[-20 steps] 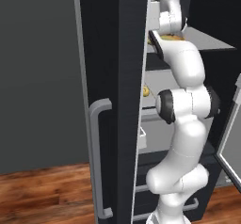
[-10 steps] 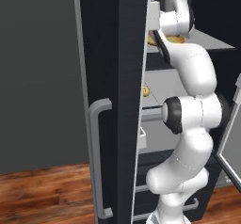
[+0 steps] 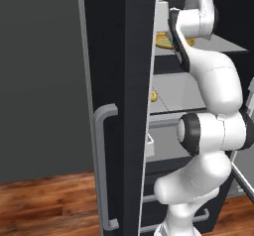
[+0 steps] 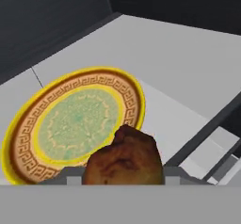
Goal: Transport the chicken drumstick from the fridge to the microwave and turn on the microwave.
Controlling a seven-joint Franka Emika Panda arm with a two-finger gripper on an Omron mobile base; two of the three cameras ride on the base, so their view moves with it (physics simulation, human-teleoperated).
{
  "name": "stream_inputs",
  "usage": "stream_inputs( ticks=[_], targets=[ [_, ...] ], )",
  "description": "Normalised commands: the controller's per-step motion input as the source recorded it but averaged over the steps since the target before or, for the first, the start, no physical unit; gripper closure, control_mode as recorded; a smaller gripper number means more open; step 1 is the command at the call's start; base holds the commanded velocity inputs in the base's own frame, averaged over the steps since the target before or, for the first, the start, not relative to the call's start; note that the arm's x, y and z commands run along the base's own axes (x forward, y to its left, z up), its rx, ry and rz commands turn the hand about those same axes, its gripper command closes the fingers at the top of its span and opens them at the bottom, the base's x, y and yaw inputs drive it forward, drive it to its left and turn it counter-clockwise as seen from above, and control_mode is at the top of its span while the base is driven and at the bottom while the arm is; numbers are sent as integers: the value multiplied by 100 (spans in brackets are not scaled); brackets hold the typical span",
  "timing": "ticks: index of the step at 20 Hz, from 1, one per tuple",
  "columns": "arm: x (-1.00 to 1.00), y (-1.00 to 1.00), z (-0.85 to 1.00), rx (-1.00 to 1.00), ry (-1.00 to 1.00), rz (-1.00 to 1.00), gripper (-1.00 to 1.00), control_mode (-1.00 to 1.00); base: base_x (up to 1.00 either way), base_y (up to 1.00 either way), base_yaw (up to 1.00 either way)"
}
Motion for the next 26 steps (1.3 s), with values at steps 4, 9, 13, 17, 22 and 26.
stream_inputs(
  ticks=[4,9,13,17,22,26],
  targets=[
    [-64,0,9,0,-3,13,100,-100,0,0,0],
    [-72,0,11,0,-3,18,100,-100,0,0,0],
    [-81,0,17,0,0,18,100,-100,0,0,0],
    [-82,0,10,0,-4,18,100,-100,0,0,0],
    [-69,12,15,-4,-7,20,100,-100,0,0,0],
    [-67,36,4,-11,-5,16,100,-100,0,0,0]
  ],
)
